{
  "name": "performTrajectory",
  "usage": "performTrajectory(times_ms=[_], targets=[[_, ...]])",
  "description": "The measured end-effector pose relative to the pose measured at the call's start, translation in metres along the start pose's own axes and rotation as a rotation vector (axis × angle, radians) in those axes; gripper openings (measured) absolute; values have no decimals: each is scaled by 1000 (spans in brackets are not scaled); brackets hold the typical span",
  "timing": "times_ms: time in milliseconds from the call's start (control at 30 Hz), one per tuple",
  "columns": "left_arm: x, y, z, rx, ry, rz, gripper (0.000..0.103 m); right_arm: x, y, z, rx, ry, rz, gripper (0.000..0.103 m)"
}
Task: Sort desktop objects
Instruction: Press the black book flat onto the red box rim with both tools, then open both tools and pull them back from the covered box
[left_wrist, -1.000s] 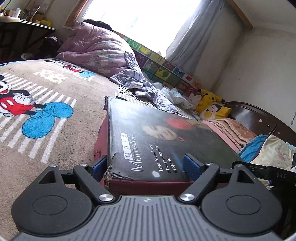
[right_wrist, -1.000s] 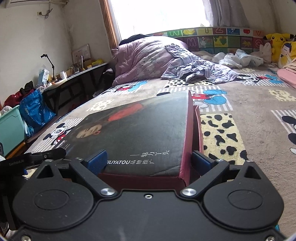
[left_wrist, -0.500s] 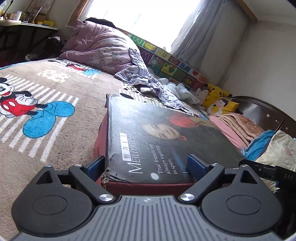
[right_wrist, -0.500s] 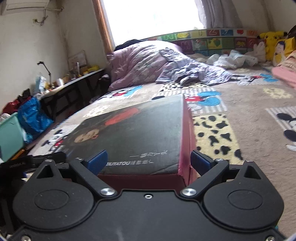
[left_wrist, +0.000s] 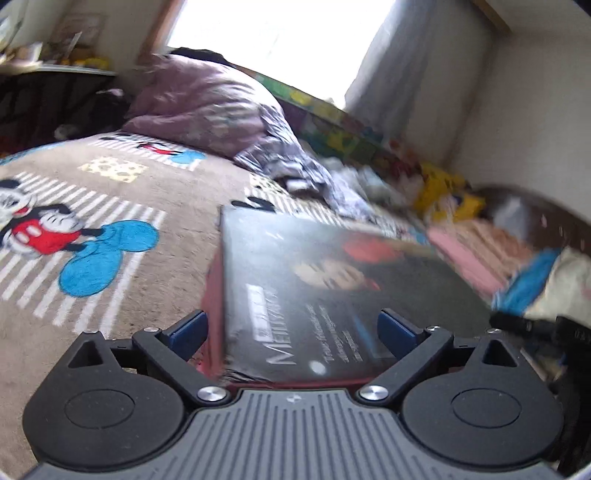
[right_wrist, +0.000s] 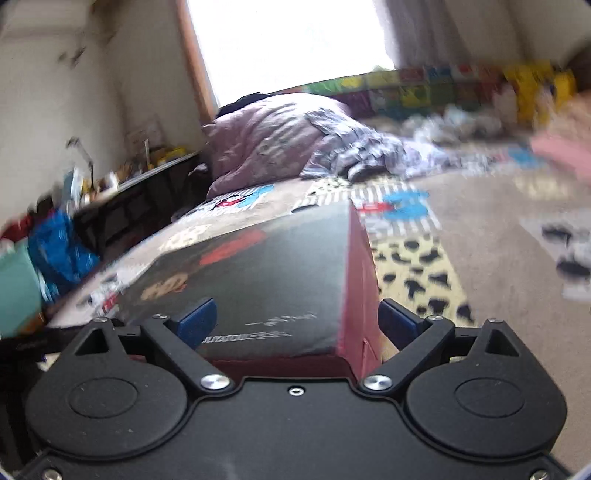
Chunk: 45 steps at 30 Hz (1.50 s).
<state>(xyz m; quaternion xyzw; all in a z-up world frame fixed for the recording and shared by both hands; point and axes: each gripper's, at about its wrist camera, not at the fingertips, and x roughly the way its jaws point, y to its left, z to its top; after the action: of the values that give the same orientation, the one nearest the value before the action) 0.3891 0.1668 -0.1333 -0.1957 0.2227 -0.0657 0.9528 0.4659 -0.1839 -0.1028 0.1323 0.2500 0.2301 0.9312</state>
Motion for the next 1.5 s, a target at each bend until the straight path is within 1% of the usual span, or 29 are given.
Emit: performTrajectory(times_ms=[33, 100, 133, 200, 233, 333, 433, 567, 600, 667, 767, 833, 933, 1067, 1233, 1400, 1500], targets=[[-1, 0, -1, -2, -3, -9, 98, 3, -7, 0, 48, 18, 16, 96], [0, -10, -3, 58, 10, -10, 98, 11, -18, -2, 128, 54, 42, 97], [0, -16, -4, 95, 17, -8, 98, 15, -23, -4, 160, 71, 53, 98], [1, -26, -7, 186, 32, 4, 98, 17, -26, -6, 186, 69, 74, 98], [1, -25, -7, 182, 28, 1, 98, 17, -26, -6, 184, 69, 76, 98], [1, -19, -4, 130, 22, -17, 98, 17, -24, -9, 180, 67, 86, 98], [1, -23, -6, 145, 23, -6, 98, 16, -24, -10, 183, 69, 76, 98], [1, -31, -11, 204, 43, 24, 98, 8, -21, -11, 134, 67, 45, 98], [0, -32, -12, 209, 49, 29, 98, 5, -20, -12, 114, 63, 29, 98], [-5, -35, -14, 214, 47, 40, 98, -3, -11, -11, 31, 35, -34, 98], [-17, -42, -17, 242, 0, 101, 98, -12, 6, -10, -112, -18, -105, 98], [-28, -48, -20, 240, -19, 105, 98, -15, 13, -8, -160, -24, -109, 98], [-45, -58, -28, 248, -29, 110, 98, -25, 19, -7, -178, -19, -94, 98], [-60, -71, -41, 231, 23, 139, 99, -43, 32, -17, -219, 15, -101, 98], [-83, -85, -62, 177, 67, 199, 99, -74, 41, -38, -187, 92, -116, 99], [-109, -105, -79, 172, 81, 231, 99, -109, 50, -53, -170, 139, -149, 99], [-126, -120, -85, 206, 73, 262, 99, -123, 56, -58, -142, 184, -186, 100]])
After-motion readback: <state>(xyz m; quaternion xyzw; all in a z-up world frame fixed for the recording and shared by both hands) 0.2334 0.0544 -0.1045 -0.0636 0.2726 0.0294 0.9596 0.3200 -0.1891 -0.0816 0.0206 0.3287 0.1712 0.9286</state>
